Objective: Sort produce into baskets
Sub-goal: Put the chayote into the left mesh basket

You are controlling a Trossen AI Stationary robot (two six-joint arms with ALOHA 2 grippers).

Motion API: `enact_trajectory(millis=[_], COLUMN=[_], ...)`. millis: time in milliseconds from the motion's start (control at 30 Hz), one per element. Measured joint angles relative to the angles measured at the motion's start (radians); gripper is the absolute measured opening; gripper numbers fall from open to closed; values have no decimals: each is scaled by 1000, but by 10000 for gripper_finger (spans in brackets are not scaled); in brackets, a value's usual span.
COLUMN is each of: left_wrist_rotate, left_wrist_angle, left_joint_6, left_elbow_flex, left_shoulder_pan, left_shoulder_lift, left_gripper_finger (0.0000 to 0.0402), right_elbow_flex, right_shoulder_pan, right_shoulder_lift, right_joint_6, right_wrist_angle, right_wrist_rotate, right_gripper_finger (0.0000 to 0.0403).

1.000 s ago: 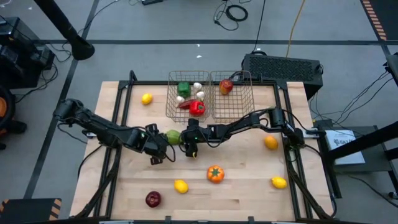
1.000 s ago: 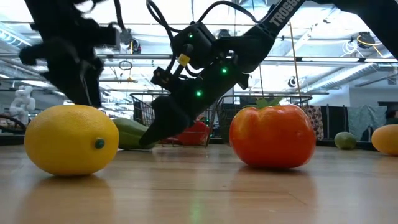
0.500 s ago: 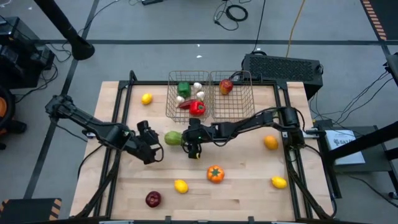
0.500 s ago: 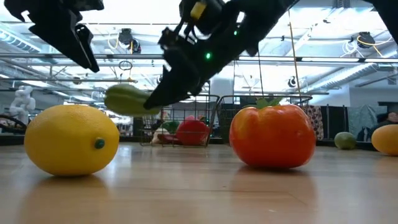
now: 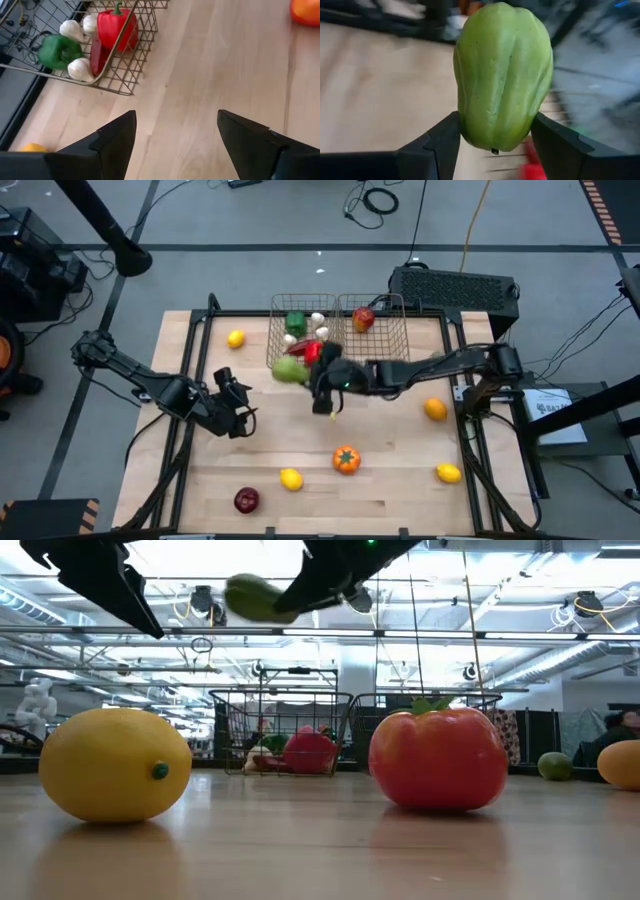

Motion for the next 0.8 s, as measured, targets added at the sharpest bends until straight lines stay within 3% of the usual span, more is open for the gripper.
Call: enact_trajectory(millis=[200,367,800], left_wrist_rotate=[-10,-11,21], left_wrist_angle=[1,0,-15], left_joint_6=[4,4,-29], left_elbow_flex=[-1,-1,-14], left_shoulder_pan=[0,0,0], left_shoulder_lift=[0,0,1], left_gripper_finger=[286,286,286], right_elbow_flex=[1,0,0], right_shoulder_pan=[-137,-221,-257], right_shoulder_lift=[5,79,124], right_joint_6=[-12,20,-1], right_wrist_angle=[5,-1,-61], right_wrist_rotate=[21,-92,-181], right_gripper_finger=[216,219,222])
